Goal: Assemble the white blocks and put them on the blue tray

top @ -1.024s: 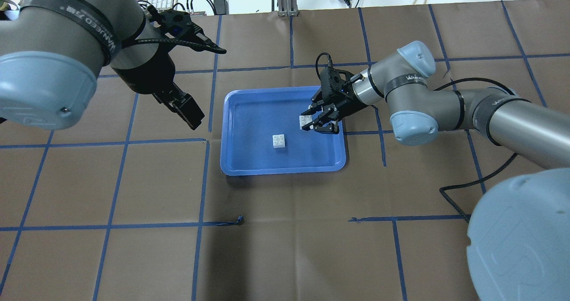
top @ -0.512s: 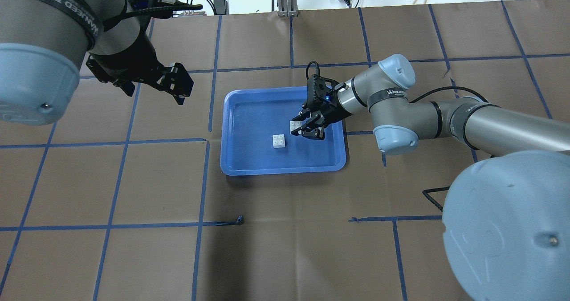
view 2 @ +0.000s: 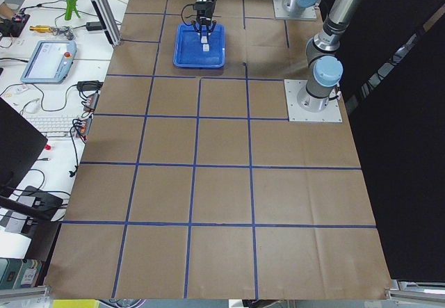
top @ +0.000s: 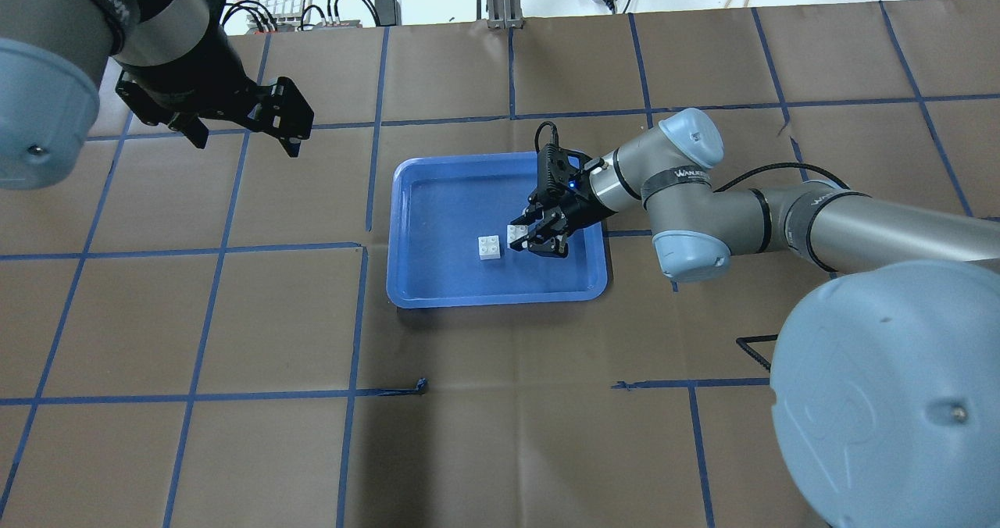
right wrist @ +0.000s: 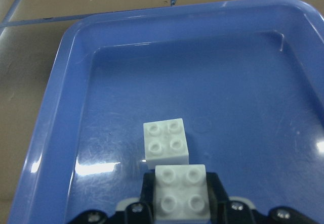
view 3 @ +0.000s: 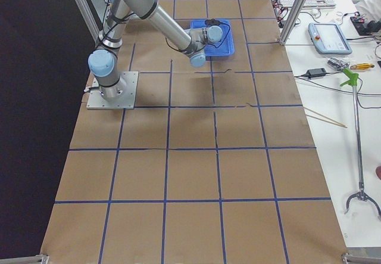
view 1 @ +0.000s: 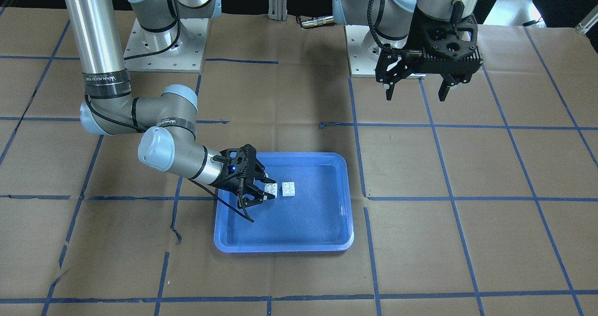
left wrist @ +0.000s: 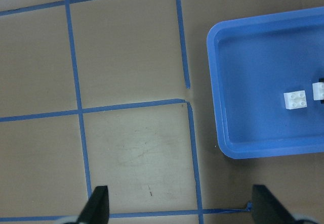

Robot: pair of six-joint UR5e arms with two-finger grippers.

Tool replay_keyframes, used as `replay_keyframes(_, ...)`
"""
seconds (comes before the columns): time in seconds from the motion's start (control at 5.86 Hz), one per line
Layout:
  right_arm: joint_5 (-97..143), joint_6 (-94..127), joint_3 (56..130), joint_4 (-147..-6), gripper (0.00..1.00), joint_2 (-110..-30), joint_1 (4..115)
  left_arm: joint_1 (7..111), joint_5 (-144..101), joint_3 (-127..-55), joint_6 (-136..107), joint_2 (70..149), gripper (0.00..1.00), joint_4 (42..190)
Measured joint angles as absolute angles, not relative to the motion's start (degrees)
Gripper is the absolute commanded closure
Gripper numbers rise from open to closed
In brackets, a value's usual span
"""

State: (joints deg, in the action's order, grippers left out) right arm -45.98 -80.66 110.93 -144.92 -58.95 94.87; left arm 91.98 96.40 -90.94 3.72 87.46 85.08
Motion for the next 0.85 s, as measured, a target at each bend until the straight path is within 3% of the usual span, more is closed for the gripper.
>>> replay_keyframes(0.85, -45.9, -80.6, 110.94, -145.99, 0.68, -58.02, 95.8, 91.76, 96.16, -90.88, 3.8, 87.28, 0.01, 85.02)
